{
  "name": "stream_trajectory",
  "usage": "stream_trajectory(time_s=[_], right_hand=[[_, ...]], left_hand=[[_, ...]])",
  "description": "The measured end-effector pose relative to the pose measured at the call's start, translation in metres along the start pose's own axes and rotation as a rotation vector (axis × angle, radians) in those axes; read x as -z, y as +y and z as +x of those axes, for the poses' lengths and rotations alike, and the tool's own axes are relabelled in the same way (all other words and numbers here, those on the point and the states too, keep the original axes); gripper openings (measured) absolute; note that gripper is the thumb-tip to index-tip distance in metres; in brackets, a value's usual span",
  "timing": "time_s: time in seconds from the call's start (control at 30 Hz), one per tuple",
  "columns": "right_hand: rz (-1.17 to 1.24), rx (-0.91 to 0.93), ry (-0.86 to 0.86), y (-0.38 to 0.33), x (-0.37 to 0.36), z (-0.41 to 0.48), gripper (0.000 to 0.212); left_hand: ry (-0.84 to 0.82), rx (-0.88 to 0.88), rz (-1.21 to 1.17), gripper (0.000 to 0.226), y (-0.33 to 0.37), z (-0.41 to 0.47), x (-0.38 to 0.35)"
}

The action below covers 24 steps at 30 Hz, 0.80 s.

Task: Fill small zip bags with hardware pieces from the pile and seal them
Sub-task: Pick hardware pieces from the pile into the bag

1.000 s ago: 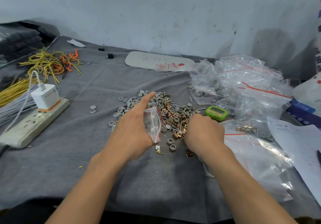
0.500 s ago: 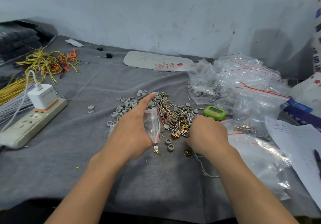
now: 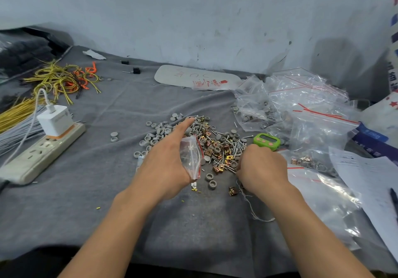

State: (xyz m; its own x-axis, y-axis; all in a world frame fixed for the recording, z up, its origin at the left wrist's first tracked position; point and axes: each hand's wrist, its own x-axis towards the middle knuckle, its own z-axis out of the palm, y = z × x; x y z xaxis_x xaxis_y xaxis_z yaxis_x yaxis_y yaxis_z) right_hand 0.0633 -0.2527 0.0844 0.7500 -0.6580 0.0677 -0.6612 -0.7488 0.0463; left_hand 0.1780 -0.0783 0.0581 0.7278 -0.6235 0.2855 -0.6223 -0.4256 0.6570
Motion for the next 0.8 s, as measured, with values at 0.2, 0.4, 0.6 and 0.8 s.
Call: stream_trajectory(time_s=[0.2, 0.4, 0.6, 0.8], right_hand=[[0.084, -0.001, 0.033, 0.006, 0.011, -0.003, 0.012], [0.406, -0.028, 0.061, 0.014, 0.028, -0.001, 0.017], [0.265, -0.046, -0.018, 0.021, 0.021, 0.007, 0.027], [0.182, -0.045, -0.122, 0.030, 0.009, 0.005, 0.013]], left_hand=[[-0.001, -0.012, 0.005, 0.121, 0.000, 0.000, -0.001], [0.000, 0.003, 0.010, 0.122, 0.001, 0.001, -0.004], [-0.002, 0.011, -0.003, 0.120, -0.001, 0.001, -0.002], [-0.003, 0.015, 0.004, 0.120, -0.001, 0.002, 0.002]])
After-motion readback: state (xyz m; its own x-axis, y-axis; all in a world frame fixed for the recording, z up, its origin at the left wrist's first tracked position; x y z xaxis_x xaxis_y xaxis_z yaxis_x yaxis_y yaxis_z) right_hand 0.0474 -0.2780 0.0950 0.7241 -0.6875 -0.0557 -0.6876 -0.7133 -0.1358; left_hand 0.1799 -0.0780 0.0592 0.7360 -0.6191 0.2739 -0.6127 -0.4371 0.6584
